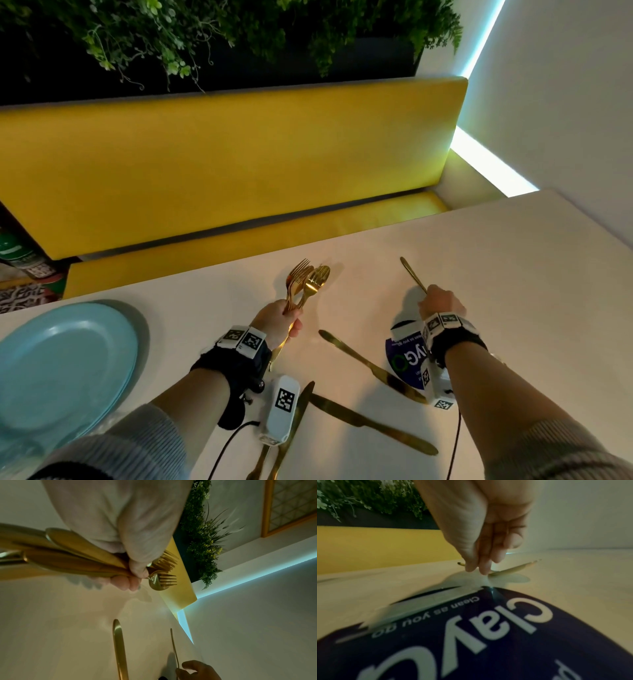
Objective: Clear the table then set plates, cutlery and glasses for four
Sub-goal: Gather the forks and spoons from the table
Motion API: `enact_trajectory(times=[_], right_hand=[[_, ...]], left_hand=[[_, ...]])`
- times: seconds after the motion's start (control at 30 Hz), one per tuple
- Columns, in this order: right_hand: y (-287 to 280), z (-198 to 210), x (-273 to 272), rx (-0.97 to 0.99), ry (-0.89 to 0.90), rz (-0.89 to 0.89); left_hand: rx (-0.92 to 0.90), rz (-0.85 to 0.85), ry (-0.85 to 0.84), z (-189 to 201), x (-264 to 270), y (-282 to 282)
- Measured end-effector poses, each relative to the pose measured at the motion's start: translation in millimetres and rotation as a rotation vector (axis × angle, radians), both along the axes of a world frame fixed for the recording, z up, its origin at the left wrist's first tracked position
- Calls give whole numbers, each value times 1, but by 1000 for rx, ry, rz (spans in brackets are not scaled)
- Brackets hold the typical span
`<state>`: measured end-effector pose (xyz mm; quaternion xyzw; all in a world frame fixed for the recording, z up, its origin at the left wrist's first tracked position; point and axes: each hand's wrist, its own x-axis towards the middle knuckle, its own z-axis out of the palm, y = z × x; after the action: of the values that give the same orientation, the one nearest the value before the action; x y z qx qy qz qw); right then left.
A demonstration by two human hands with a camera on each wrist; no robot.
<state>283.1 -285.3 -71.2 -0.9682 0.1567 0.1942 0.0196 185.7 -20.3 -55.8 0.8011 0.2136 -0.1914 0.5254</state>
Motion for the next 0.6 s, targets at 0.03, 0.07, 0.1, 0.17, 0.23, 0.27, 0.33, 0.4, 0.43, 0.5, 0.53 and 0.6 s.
enact_trajectory(times=[0.03,0.07,0.1,0.17,0.23,0.27,0.33,0.4,0.43,0.5,0.53,0.6], right_hand=[[-2,0,0,-1,2,-16],[-3,-1,0,-4,15,-30],[-4,0,-1,-4,28,-42],[-4,1,0,-16,24,-42],[-3,1,0,-26,-3,-31],[-1,2,0,-29,-12,-27],[1,2,0,-20,-16,-31],[1,3,0,20,-8,-65],[0,2,-1,43,-7,-83],[-1,2,-3,86,-18,-92],[0,2,-3,99,-21,-82],[2,6,-5,78,-7,-30]], left_hand=[[9,-6,-5,0,2,0],[10,-9,-6,0,3,0],[8,-10,-5,0,4,0],[17,-6,-6,1,5,-1],[26,2,-10,1,6,-2],[29,3,-12,1,7,-3],[39,1,-12,1,8,-4],[40,2,-13,1,9,-5],[37,4,-13,1,10,-6],[30,7,-16,1,11,-7],[29,11,-17,1,11,-7],[30,26,-22,0,13,-9]])
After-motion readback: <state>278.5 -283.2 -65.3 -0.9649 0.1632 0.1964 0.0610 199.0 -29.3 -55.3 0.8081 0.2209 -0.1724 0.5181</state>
